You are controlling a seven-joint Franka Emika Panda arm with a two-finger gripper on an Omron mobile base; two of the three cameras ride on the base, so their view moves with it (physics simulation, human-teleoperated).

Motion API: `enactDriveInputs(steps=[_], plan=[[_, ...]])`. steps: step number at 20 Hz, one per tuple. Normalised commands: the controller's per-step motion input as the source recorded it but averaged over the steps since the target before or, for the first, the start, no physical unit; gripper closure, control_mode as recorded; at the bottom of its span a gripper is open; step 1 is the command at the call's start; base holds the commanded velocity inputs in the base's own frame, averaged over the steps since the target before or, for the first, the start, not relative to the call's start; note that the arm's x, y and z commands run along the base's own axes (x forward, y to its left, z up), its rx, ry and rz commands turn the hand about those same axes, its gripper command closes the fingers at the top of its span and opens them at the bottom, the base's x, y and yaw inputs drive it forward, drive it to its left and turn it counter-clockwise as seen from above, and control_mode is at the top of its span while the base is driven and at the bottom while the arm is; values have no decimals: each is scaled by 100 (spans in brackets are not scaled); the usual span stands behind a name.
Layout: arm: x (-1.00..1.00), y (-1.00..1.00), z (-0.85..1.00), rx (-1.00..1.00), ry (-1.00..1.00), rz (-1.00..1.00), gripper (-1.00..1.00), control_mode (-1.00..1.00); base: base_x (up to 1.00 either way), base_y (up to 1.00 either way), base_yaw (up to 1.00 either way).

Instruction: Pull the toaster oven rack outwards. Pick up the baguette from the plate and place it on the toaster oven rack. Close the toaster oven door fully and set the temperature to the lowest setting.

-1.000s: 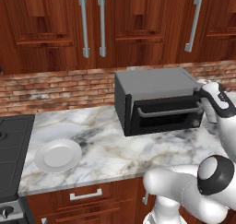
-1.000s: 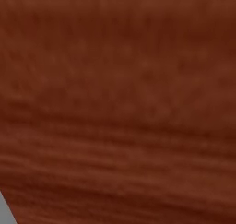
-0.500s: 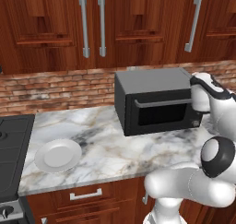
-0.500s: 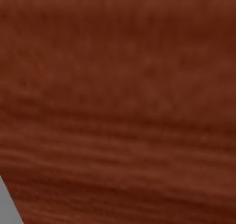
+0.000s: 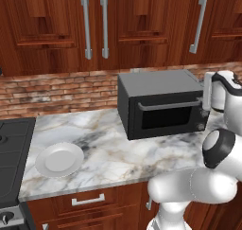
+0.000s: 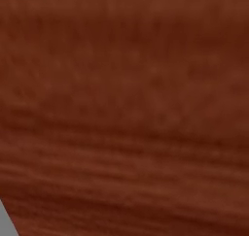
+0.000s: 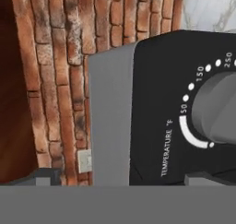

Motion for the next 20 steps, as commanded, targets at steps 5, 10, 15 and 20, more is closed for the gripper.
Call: enactDriveInputs(steps=[5, 10, 15, 20], plan=[[28, 6, 0, 0, 0, -7, -100, -100, 0, 0, 0], [25, 14, 0, 0, 0, -7, -100, -100, 0, 0, 0], [36, 19, 0, 0, -5, -6, -100, -100, 0, 0, 0], [-21, 7, 0, 0, -1, -3, -100, -100, 0, 0, 0]])
